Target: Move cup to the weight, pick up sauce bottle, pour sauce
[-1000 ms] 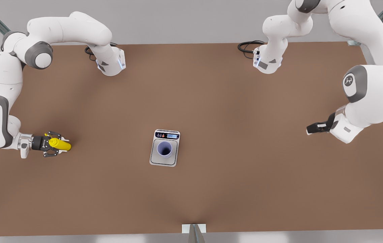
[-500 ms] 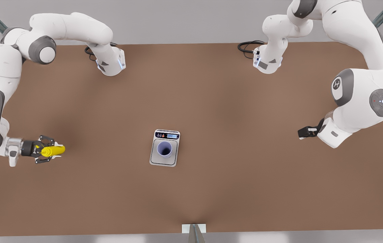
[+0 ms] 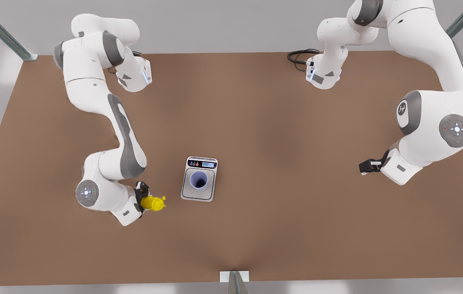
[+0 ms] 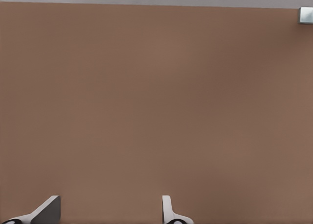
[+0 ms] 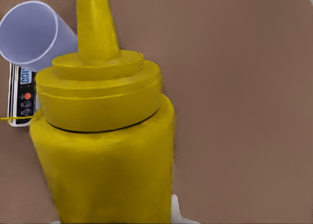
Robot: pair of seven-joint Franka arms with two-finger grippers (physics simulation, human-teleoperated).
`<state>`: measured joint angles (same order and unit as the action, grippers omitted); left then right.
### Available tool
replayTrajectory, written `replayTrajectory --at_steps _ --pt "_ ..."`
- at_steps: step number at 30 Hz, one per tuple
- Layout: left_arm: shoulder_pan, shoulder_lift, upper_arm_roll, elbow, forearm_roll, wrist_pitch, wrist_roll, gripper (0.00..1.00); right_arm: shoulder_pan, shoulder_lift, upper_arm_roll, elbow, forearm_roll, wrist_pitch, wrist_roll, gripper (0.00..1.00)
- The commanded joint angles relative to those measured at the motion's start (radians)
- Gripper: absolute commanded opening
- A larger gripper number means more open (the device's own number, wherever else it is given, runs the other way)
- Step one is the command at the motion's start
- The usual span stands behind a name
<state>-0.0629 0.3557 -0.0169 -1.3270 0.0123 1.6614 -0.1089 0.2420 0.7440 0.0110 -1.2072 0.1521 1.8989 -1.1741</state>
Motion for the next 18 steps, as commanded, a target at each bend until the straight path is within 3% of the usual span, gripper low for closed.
replayTrajectory --at_steps 1,5,11,18 --pt "0.000 0.000 0.000 0.002 0.001 0.000 0.000 1.00 0.008 0.000 0.000 0.000 -0.020 0.002 0.017 0.57" --pt "0.000 0.000 0.000 0.002 0.001 0.000 0.000 1.00 0.112 -0.012 0.001 0.000 -0.160 0.071 0.079 0.57" --pt "0.000 -0.003 0.000 0.003 0.003 0.000 0.002 1.00 0.195 -0.003 0.004 0.023 -0.621 0.072 0.120 0.57" --pt "0.000 -0.001 0.000 0.003 0.001 0.000 0.002 1.00 0.226 -0.012 0.009 -0.015 -0.752 0.069 0.133 0.57"
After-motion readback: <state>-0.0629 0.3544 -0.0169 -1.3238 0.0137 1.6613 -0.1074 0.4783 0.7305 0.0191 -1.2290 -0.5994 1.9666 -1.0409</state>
